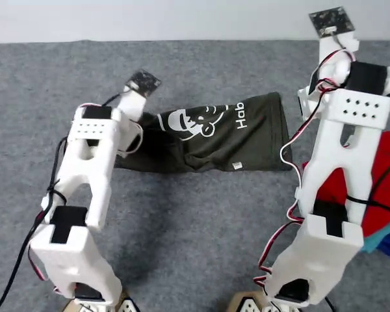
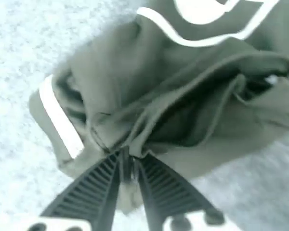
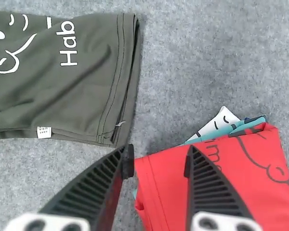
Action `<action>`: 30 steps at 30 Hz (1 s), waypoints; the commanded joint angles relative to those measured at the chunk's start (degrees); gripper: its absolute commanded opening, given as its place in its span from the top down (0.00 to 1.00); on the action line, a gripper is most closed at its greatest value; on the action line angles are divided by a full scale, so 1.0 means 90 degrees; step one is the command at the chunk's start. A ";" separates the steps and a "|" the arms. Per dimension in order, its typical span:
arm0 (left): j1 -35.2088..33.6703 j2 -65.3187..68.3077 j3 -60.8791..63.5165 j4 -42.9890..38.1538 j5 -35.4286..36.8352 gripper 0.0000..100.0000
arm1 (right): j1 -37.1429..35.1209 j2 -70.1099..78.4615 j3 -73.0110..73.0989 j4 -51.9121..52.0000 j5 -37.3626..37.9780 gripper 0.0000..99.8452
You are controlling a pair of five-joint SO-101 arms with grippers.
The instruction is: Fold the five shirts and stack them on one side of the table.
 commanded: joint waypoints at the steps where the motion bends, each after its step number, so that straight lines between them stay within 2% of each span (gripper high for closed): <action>1: -0.0147 0.0254 -0.0728 -0.0117 0.0068 0.99 | 0.0015 -0.0347 -0.0020 0.0249 -0.0059 0.82; 7: -0.0313 0.1045 -0.1675 -0.0117 0.0361 0.99 | 0.0015 -0.0347 -0.0020 0.0259 -0.0059 0.82; 13: -0.0430 0.1338 -0.2134 -0.0098 0.0391 0.91 | 0.0015 -0.0386 -0.0020 0.0259 -0.0059 0.82; 21: -0.0557 0.1162 -0.3492 0.1299 0.0332 0.90 | -0.0034 -0.0386 -0.0020 0.0269 -0.0059 0.82; 26: 0.0107 0.1192 -0.3795 0.2383 0.0254 0.91 | -0.0181 -0.0562 0.0420 0.0269 -0.0049 0.82; 30: 0.0781 0.1201 -0.3394 0.2168 0.0293 0.97 | -0.0230 -0.1099 0.1201 0.0259 -0.0049 0.82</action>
